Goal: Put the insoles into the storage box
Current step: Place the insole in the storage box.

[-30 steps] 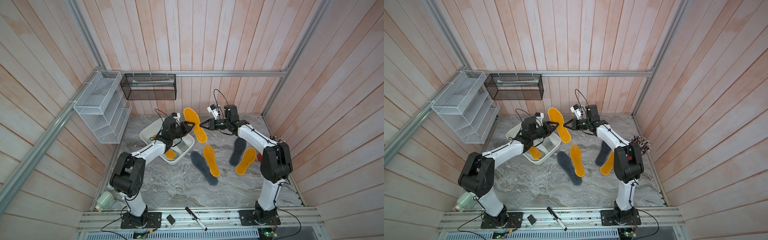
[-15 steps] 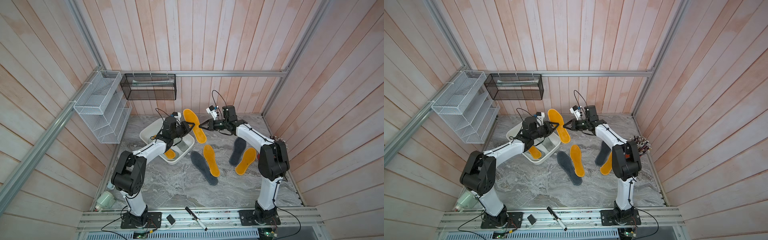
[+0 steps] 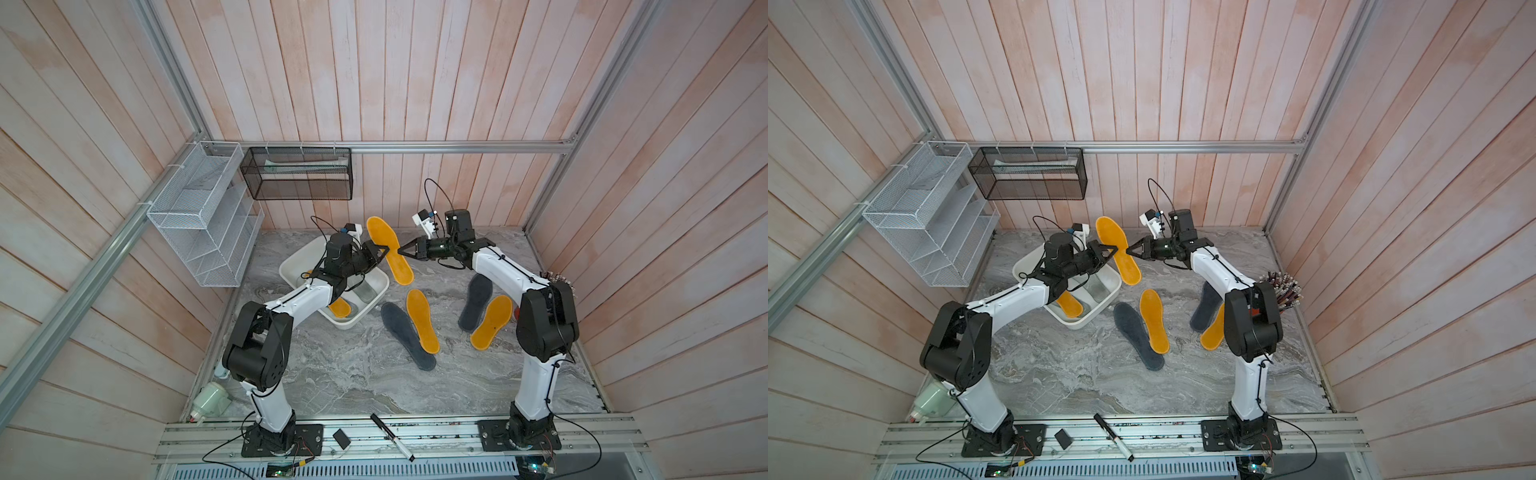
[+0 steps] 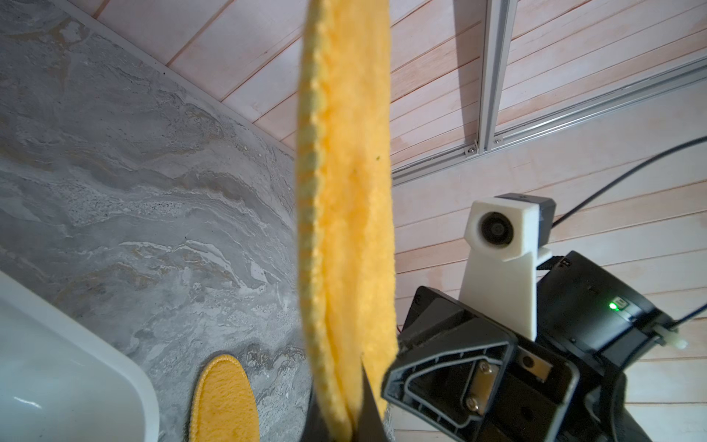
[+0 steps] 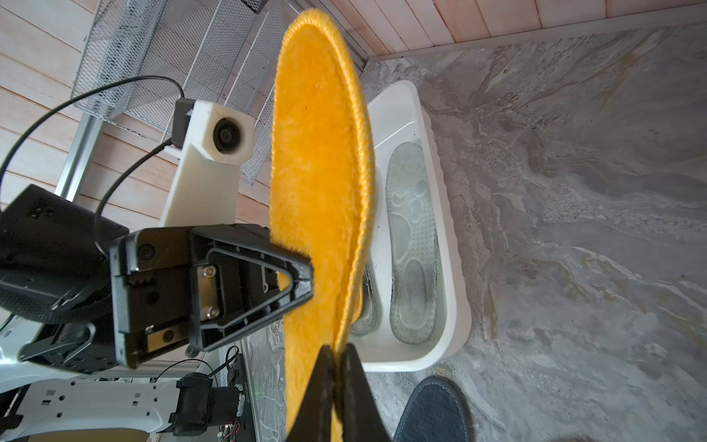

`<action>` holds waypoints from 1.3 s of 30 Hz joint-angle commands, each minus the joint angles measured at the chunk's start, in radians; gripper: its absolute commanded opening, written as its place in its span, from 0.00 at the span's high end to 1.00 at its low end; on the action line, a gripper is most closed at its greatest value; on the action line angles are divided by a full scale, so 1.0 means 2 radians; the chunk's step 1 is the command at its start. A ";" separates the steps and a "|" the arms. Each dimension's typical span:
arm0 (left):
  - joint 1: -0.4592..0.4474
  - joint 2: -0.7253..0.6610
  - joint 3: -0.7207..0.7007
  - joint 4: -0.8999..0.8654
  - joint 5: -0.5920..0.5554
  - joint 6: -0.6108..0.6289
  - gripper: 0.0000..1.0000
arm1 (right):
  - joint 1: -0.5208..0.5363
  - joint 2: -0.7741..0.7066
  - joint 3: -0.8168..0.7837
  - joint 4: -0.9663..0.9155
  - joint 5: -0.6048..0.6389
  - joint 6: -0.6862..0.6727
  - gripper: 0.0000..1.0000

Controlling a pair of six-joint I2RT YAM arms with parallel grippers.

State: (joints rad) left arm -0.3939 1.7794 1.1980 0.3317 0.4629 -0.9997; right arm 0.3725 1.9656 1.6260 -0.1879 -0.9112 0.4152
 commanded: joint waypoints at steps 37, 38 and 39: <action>0.140 0.022 -0.089 0.001 0.005 -0.053 1.00 | -0.042 -0.039 -0.048 0.012 0.033 0.002 0.76; 0.141 0.026 -0.088 0.002 0.006 -0.054 1.00 | -0.042 -0.039 -0.049 0.012 0.033 0.003 0.76; 0.141 0.028 -0.087 0.002 0.007 -0.055 1.00 | -0.043 -0.039 -0.049 0.011 0.034 0.003 0.76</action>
State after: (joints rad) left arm -0.1150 1.8141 0.9958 0.3305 0.4603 -1.1267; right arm 0.2928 1.9221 1.5360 -0.1753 -0.8532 0.4229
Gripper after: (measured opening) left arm 0.048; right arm 0.239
